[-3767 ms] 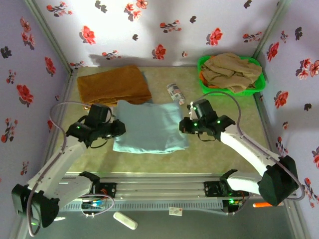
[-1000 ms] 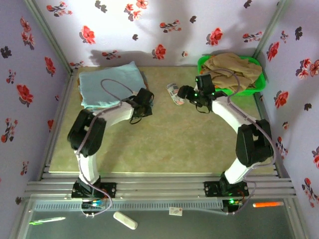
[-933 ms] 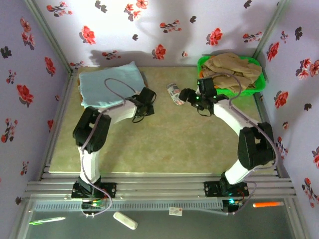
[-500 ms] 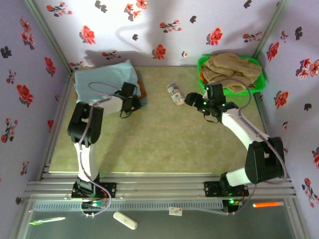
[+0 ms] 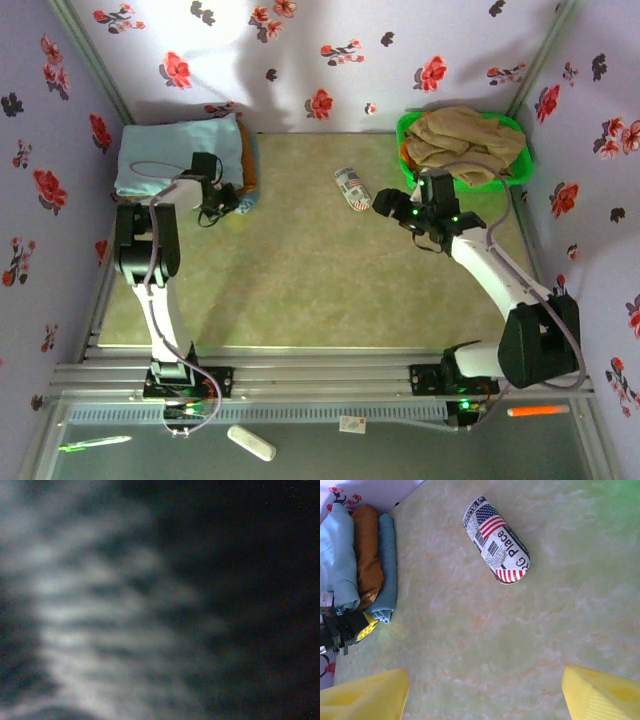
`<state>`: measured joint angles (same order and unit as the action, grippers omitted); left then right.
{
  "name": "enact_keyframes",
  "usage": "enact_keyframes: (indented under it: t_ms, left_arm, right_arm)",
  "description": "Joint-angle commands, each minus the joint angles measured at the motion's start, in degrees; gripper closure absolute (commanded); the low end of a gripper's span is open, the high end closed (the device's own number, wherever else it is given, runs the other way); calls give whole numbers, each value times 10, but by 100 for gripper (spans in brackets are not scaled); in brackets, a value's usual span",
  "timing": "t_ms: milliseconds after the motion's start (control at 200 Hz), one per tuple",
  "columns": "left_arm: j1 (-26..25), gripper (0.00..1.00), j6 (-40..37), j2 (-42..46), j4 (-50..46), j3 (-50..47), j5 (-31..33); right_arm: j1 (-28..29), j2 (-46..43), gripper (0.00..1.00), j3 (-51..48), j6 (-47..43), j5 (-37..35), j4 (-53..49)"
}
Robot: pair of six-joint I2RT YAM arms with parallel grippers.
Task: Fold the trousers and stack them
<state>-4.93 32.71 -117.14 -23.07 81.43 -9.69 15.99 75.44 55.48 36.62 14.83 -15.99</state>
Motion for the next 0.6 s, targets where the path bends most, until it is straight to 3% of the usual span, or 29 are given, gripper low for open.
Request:
enact_keyframes:
  t_ms: [0,185,310,495,535,565,595]
  left_arm:
    - [9,98,-26,8,-21,-2,3]
    - [19,93,-19,106,-25,-78,42]
    - [-11,71,-23,203,-3,-131,-11]
    - [-120,33,-47,456,-7,-228,22]
    - [-141,17,-50,517,-5,-250,47]
    - [-157,3,-51,569,-7,-264,72]
    - [-173,0,-55,612,-1,-280,97]
  right_arm:
    - [-7,-31,19,7,-17,-6,-33]
    - [-19,-83,19,12,-33,-19,-88]
    - [-20,-124,19,17,-41,-25,-116]
    - [-16,-216,18,20,-62,-17,-143]
    - [-11,-244,2,21,-66,-31,-143]
    - [-1,-264,1,22,-76,-56,-142]
    - [18,-281,1,22,-85,-91,-141]
